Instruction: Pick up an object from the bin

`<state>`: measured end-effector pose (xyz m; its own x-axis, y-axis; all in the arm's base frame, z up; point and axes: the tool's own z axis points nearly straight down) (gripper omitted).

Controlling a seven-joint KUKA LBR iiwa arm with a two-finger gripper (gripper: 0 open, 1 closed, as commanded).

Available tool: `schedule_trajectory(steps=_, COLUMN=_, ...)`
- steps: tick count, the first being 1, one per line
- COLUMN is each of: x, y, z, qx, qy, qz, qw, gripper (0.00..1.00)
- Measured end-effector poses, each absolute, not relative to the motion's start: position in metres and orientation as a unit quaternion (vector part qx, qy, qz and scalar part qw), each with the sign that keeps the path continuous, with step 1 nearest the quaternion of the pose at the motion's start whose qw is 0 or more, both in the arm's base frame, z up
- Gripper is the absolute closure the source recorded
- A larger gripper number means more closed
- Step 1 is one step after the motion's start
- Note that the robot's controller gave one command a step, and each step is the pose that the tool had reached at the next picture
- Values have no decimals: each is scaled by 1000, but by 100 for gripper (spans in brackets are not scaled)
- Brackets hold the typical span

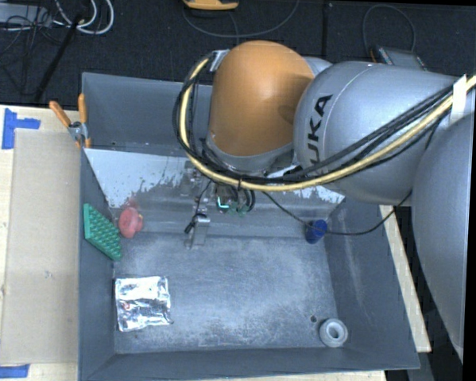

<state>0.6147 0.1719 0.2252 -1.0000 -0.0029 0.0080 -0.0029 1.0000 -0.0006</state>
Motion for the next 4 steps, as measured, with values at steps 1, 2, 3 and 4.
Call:
schedule_trajectory(steps=1, x=559, y=205, z=131, qx=42, qy=-999, qz=1, qw=5, gripper=0)
schedule_trajectory(steps=2, x=525, y=221, z=66, qx=106, qy=-994, qz=1, qw=4, gripper=0)
schedule_trajectory(steps=3, x=528, y=220, z=71, qx=103, qy=-995, qz=0, qw=1, gripper=100)
schedule_trajectory(steps=4, x=535, y=235, z=246, qx=97, qy=-995, qz=-1, qw=-5, gripper=100)
